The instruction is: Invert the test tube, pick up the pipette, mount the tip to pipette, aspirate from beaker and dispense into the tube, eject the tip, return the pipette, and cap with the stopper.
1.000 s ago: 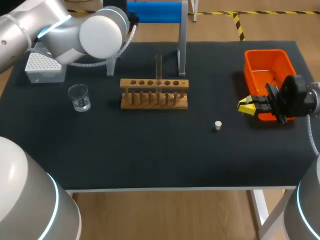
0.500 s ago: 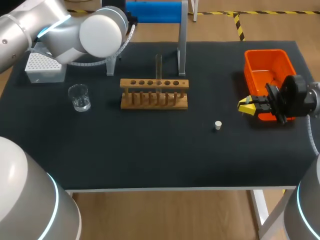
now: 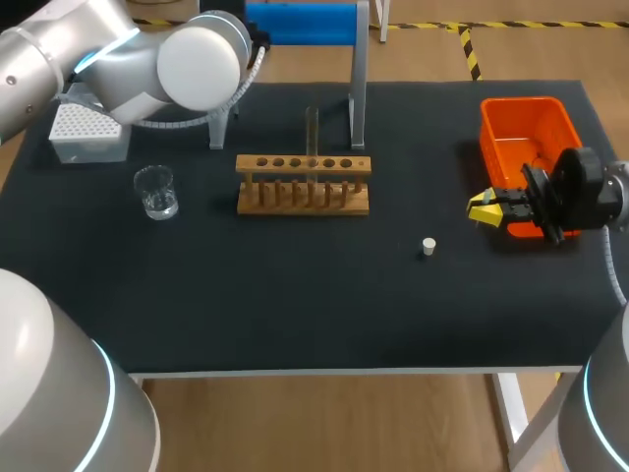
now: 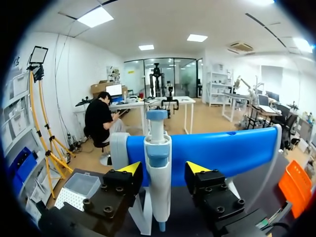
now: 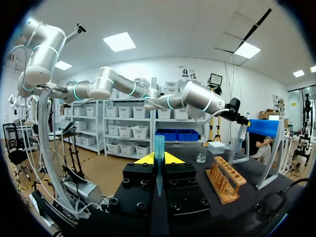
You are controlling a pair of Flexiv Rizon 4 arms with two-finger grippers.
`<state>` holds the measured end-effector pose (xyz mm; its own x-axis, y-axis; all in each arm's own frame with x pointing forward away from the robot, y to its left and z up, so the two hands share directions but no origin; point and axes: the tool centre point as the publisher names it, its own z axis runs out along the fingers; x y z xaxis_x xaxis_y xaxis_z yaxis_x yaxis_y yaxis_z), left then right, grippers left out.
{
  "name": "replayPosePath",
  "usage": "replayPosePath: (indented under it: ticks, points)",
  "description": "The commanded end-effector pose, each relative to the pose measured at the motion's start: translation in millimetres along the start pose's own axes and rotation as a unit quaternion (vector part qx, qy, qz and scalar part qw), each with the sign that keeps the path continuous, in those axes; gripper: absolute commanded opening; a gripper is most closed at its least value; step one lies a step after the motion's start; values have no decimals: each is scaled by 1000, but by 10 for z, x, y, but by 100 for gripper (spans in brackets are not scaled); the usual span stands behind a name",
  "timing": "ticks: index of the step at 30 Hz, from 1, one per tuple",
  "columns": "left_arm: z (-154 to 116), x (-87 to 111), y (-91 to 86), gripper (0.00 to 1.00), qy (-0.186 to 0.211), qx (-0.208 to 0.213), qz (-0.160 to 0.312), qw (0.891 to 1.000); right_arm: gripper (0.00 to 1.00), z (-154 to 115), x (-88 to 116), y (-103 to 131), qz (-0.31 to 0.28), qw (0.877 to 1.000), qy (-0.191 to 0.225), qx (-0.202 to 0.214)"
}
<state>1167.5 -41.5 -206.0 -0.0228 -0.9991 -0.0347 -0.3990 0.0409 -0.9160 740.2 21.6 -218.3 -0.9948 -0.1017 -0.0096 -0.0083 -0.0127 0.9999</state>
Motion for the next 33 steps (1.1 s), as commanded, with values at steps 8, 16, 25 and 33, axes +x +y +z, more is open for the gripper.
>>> replayPosePath:
  ticks: [8, 16, 25, 33]
  points:
    - [59, 0, 3, 53, -1, -3, -3, 1000, 0, -5, 3, -4, 0, 1000, 0, 0]
    - [78, 9, 1, 55, -1, -2, -6, 1000, 0, -5, 3, -4, 0, 1000, 0, 0]
    - [98, 11, 10, 52, -1, -2, -8, 1000, 0, -5, 3, -4, 0, 1000, 0, 0]
    - [107, 10, 29, 49, -3, -4, -8, 1000, 0, -5, 3, -4, 0, 1000, 0, 0]
